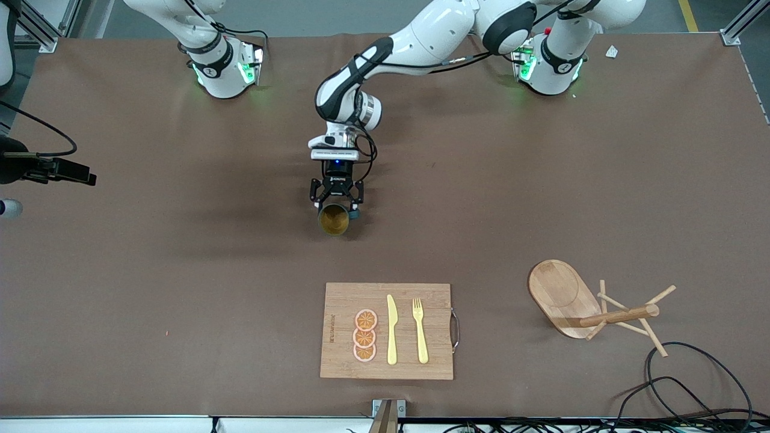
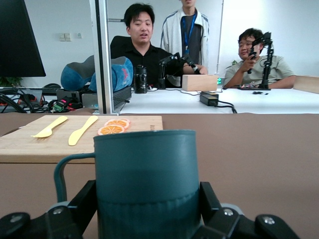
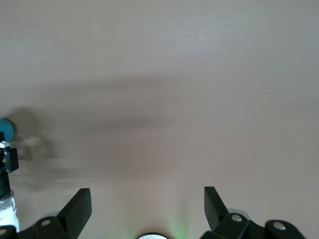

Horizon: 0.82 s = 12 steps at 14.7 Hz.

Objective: Transfer cup from left to right arm and place
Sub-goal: 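Lower the mug onto the table while the right gripper approaches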

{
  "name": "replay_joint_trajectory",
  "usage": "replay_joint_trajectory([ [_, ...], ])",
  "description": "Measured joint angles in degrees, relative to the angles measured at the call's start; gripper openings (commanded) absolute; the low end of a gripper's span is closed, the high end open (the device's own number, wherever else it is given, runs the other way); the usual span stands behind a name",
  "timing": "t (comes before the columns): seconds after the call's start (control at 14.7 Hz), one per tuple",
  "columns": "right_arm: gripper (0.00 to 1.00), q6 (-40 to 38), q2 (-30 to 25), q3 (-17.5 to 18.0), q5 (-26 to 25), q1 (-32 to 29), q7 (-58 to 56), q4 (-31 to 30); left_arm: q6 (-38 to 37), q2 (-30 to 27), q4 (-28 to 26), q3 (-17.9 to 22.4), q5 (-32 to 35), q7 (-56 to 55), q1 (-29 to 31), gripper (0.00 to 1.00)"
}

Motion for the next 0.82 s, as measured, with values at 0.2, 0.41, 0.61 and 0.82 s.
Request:
replay_joint_trajectory([
  [0.2,1.0,0.06,0.01,0.07,0.0,0.01,2.34,-0.12,-2.22,1.05,-0.44,0.05,0.6,-0.27,-1.63,0.68],
  [0.41,1.0,0.37,0.03,0.6,0.17,0.67,6.73,-0.51,-3.84,1.72,-0.59,0.14,1.02,-0.48,-2.7,0.68],
  [0.61,1.0,3.11,0.17,1.01,0.31,3.06,12.15,-2.22,-4.78,2.12,-0.64,0.15,1.11,-0.61,-3.39,1.0],
  [0.82,1.0,6.43,0.34,1.2,0.39,6.64,19.94,-5.25,-5.29,2.54,-0.69,0.08,1.11,-2.41,-4.35,1.0],
])
